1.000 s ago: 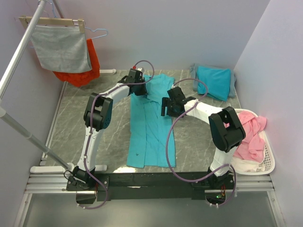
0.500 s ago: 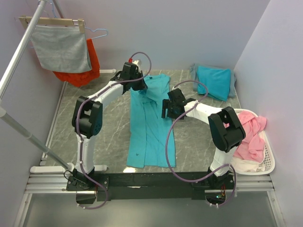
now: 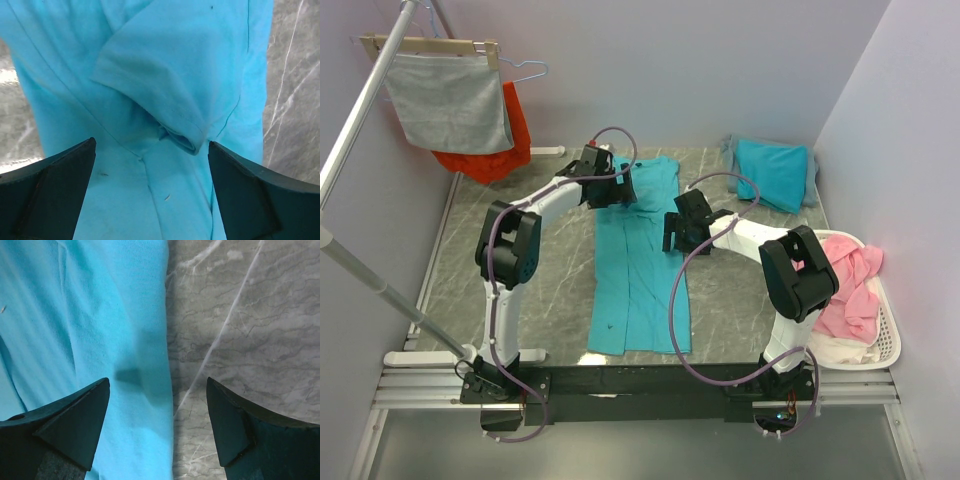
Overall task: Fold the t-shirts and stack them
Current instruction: Fold the tshirt
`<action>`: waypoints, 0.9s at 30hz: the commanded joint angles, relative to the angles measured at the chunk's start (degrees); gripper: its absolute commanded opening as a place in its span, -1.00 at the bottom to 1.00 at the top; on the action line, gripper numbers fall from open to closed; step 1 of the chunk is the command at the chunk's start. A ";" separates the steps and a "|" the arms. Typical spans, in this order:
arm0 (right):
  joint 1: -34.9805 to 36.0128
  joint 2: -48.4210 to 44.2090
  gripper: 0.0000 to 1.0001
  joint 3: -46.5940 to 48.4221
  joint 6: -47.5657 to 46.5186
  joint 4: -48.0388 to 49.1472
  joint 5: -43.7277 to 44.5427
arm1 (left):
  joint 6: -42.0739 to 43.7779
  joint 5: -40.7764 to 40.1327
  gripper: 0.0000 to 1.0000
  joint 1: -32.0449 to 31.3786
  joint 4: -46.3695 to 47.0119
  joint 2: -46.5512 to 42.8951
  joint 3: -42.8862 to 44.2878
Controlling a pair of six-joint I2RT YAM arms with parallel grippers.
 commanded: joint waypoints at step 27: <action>0.42 0.65 0.68 2.00 -0.22 -0.48 -0.22 | 4.18 4.87 0.74 4.77 9.85 6.94 8.99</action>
